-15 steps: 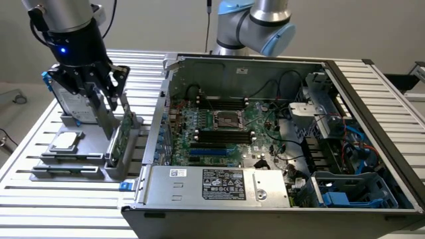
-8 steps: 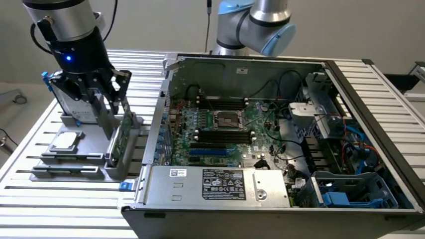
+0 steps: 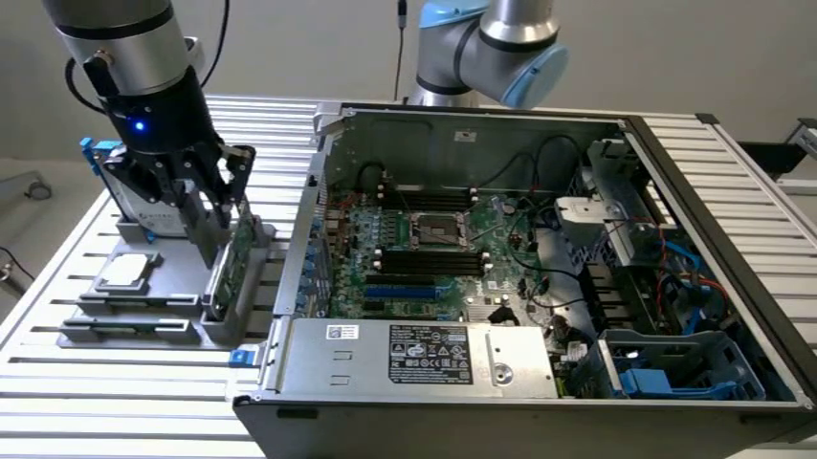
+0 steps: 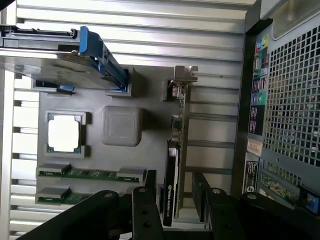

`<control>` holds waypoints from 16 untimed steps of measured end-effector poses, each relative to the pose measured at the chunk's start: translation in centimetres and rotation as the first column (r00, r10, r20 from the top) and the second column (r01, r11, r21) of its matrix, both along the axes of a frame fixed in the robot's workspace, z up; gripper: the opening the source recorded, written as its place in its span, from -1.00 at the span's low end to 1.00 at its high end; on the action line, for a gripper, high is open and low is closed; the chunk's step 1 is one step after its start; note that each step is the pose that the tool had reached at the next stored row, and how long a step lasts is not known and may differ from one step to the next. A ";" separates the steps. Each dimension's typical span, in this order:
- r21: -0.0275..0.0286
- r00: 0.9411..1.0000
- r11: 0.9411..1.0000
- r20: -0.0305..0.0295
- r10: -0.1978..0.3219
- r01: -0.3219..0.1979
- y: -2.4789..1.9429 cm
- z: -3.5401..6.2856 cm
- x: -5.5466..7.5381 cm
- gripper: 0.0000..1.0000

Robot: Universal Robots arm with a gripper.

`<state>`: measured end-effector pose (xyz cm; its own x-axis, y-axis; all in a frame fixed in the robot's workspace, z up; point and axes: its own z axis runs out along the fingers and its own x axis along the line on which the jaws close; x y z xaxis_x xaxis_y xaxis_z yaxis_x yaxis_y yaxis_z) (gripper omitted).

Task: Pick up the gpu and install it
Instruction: 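Pick up the gpu and move the gpu toward the slot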

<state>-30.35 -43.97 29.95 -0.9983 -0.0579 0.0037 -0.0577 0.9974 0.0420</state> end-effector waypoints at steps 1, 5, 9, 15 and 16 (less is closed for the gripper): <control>0.000 1.000 1.000 0.000 0.000 0.000 0.00 -0.18 0.0 -0.16; 0.000 1.000 1.000 0.000 0.000 0.000 -0.01 -0.90 0.0 -0.16; 0.000 1.000 1.000 0.000 0.002 -0.002 -0.01 -1.62 0.0 -0.16; 0.000 1.000 1.000 0.000 0.002 -0.002 -0.02 -2.72 0.0 -0.16; 0.000 1.000 1.000 0.000 0.002 -0.002 -0.02 -2.90 0.0 -0.16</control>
